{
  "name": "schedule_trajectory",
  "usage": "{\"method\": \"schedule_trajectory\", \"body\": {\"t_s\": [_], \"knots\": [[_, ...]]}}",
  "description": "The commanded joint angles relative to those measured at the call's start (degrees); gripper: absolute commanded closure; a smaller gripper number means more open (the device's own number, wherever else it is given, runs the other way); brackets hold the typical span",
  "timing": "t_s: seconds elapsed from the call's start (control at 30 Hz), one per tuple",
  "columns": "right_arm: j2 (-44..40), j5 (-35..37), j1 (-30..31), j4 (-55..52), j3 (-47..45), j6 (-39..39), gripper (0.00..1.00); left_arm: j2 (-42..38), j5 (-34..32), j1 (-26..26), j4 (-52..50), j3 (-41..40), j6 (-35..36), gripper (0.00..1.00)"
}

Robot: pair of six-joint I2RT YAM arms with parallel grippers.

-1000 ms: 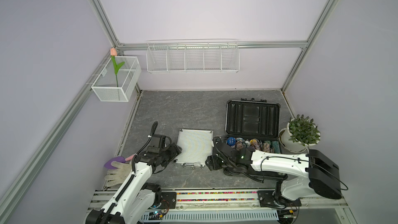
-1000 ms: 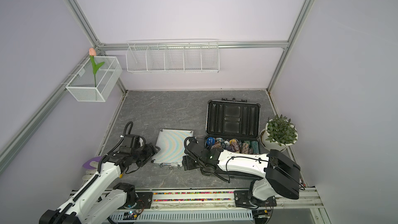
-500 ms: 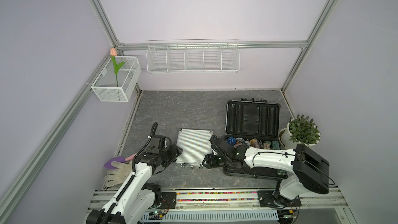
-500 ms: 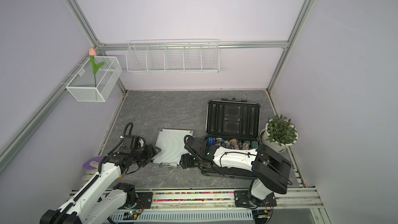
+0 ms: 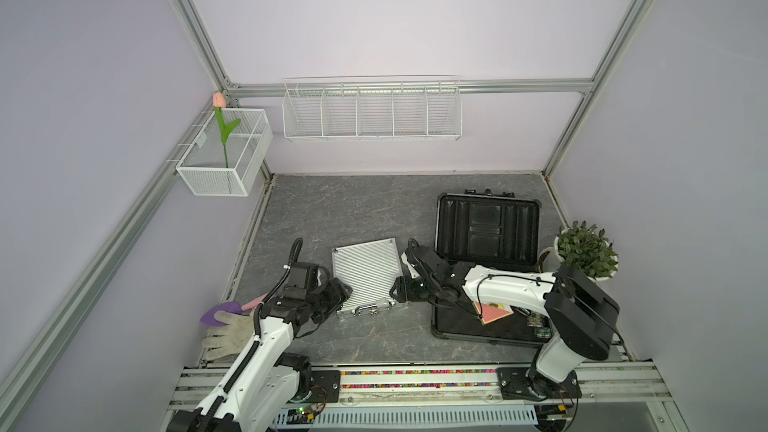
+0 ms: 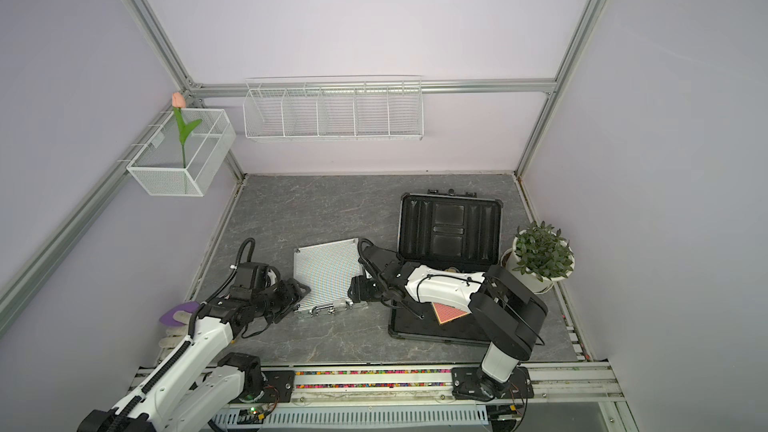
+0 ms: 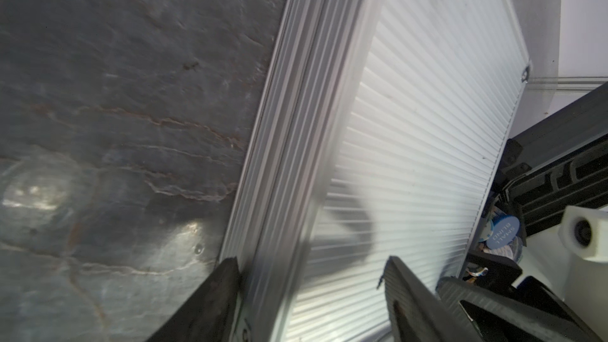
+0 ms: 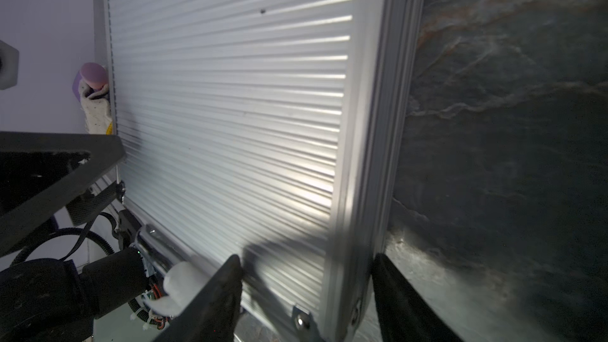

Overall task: Open the poker set cases
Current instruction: Adjust the poker set case at the center of the board, then open the case lid on the poker set case.

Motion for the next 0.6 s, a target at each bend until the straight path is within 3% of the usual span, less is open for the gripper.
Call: {"method": "schedule_trajectory", "body": {"t_s": [0.0, 0.57], "knots": [[0.68, -3.19, 0.31, 2.06, 0.70, -0.72, 0.37, -1.48, 1.82, -0.61, 0.40, -0.52, -1.34, 0.29], [-3.73, -8.42, 0.31, 9.20, -3.23, 3.94, 0.45, -3.53, 6.13, -0.61, -0.35, 3.75, -2.86, 0.31]]}}
